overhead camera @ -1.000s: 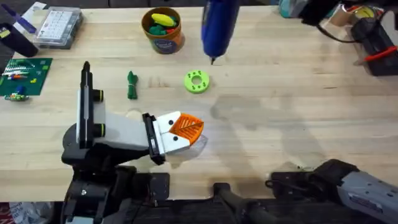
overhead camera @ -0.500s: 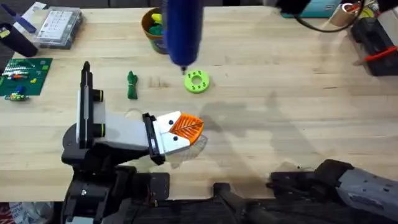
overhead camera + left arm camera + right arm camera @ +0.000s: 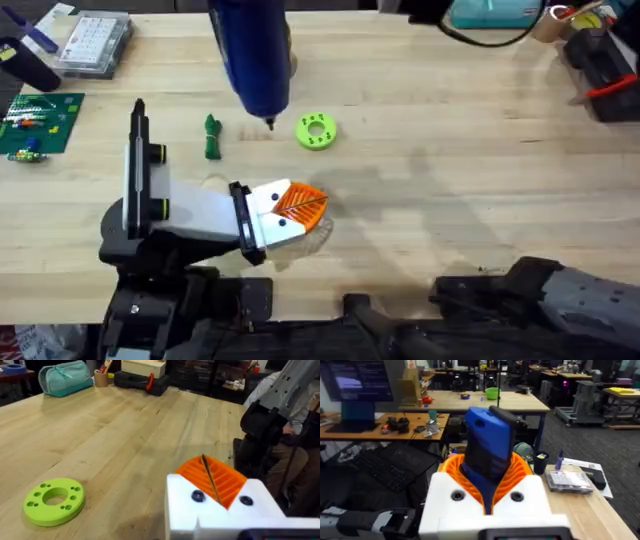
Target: Pick up the gripper from the table and insert it into the empty holder that is missing its gripper. Then pick up a screw, insert it into the mounting hole, and use the screwdriver to tighten it. Finally, clean up the table by picking up the vegetable and placing it into the bucket.
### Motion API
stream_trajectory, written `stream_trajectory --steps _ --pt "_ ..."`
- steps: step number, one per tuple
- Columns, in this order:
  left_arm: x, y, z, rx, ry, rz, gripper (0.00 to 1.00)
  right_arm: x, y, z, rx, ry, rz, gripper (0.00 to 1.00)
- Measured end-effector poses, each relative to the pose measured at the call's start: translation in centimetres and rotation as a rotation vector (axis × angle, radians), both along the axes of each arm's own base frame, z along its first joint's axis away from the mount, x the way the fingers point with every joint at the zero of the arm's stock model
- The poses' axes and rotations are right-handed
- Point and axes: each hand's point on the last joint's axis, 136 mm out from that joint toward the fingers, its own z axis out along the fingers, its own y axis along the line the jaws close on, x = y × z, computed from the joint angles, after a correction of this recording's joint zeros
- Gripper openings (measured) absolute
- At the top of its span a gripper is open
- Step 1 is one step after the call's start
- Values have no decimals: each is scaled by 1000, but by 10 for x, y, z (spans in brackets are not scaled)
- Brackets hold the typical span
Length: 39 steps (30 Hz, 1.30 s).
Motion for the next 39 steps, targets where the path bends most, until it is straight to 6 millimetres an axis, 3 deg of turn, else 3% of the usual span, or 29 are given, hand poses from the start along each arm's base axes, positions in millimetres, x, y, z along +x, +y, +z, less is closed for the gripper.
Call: stream_trajectory --steps 10,24,39 --pt "0 0 0 0 0 0 11 -11 1 -14 -52 12 70 29" --pt "0 0 0 0 0 0 11 -24 3 -18 -68 -65 127 29" --pt "0 0 0 0 0 0 11 -58 18 -19 -49 -227 212 29"
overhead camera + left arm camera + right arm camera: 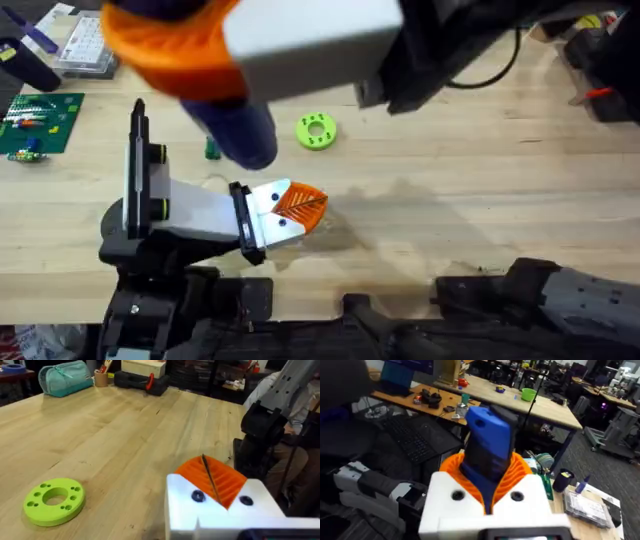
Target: Pick up the gripper from the table and insert it into the empty holder that is missing its gripper. Then pick up a screw, insert it into the mounting hole, and use the screwdriver to tighten it. Finally, clean up the table by picking up the vegetable and placing it into the bucket.
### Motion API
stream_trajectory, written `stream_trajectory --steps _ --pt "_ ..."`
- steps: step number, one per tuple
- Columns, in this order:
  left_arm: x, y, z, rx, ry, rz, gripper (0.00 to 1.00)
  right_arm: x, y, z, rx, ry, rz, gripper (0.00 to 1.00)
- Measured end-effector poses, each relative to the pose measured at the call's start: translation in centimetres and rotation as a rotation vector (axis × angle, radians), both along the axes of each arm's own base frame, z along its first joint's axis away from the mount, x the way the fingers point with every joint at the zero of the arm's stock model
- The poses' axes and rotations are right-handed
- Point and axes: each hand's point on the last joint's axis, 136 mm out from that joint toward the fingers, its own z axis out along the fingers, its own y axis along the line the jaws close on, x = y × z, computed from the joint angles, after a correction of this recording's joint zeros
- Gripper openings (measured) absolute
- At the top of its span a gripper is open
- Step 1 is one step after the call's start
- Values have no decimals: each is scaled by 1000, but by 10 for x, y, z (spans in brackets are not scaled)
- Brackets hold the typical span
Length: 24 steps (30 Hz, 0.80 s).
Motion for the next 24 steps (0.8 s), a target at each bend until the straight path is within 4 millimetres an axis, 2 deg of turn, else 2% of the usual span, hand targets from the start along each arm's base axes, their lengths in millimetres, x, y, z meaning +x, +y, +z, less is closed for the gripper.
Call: stream_trajectory --steps 15,24 --pt "0 0 0 0 0 0 11 4 6 -23 36 -1 -5 29" --pt "0 0 0 0 1 0 11 11 1 -36 17 11 -3 29"
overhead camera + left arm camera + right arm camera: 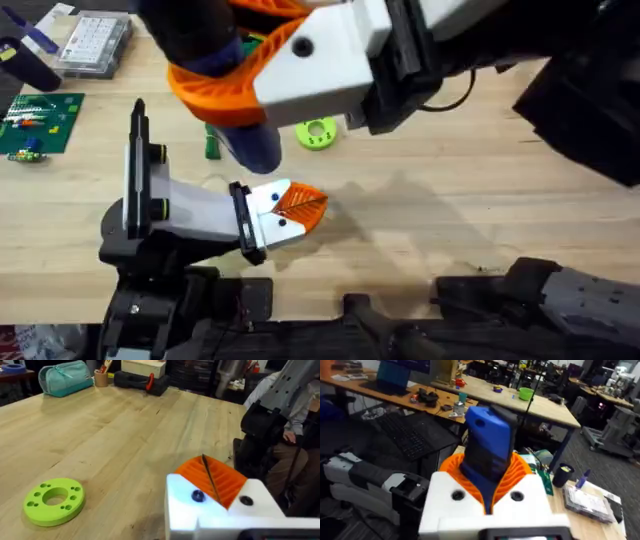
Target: Pick up the gripper from the table and insert it into the empty holder that is missing its gripper. Then pick up a screw, insert it into the mounting hole, and use the screwdriver to tighten it. Finally, clean up the table by picking up the vegetable and placing it into the bucket.
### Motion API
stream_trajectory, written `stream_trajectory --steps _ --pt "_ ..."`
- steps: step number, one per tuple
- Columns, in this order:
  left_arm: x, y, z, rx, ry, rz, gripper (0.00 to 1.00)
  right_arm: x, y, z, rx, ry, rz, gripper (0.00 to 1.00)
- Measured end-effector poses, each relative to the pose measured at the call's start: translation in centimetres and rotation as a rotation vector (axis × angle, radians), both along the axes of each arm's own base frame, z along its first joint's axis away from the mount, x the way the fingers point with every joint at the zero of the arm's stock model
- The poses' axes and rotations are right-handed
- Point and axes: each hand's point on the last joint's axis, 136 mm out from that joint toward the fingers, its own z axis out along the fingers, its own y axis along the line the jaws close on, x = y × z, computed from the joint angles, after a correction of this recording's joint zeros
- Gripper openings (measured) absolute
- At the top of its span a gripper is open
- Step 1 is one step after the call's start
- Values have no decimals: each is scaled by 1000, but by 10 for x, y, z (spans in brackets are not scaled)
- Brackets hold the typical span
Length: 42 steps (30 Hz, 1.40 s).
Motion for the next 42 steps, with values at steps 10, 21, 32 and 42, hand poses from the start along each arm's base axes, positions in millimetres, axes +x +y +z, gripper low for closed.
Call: stream_trajectory --steps 10,21,32,42 --pt "0 0 0 0 0 0 11 -4 -4 -14 81 -10 25 29" --pt "0 0 0 0 0 0 11 -8 -8 -38 46 -2 69 29" --pt "0 0 0 0 0 0 11 -7 -11 -46 33 -8 77 29" --pt "0 0 0 0 0 0 11 -7 -11 -46 41 -33 79 29"
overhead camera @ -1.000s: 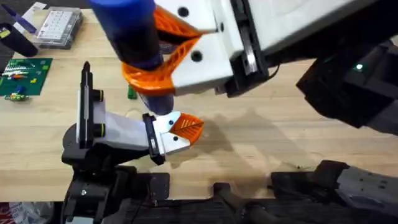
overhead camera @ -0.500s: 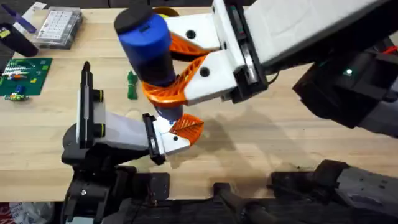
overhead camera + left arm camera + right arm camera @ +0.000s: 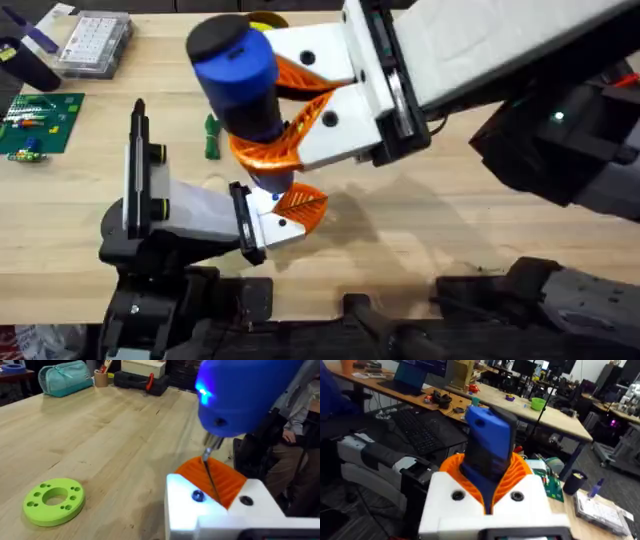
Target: Pick up the gripper from the table and insert it into the empty holder that is missing its gripper. Then pick up a screw, insert it into the mounting hole, and use the screwdriver to tighten it. Finally, clean up the table by picking up the vegetable and placing it into the bucket.
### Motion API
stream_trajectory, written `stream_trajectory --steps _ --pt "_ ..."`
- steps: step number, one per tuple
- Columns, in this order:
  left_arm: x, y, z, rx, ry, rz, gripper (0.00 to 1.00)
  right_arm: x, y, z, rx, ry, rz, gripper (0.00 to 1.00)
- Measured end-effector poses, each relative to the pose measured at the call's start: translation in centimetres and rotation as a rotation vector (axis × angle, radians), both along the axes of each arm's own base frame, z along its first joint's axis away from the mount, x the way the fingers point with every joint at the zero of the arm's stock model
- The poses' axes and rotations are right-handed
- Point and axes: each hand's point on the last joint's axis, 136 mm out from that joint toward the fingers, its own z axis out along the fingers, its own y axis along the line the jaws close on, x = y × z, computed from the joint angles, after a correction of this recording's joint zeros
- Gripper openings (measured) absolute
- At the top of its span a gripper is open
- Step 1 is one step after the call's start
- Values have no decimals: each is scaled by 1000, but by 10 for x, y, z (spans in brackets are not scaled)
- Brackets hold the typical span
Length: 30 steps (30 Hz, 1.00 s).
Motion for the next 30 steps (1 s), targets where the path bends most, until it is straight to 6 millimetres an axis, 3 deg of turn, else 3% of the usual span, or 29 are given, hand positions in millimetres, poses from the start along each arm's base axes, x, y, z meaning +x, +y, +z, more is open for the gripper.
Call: stream_trajectory --steps 8,30 --pt "0 0 0 0 0 0 11 -1 11 -11 -13 10 25 29" --pt "0 0 0 0 0 0 11 2 14 -18 -23 6 23 29"
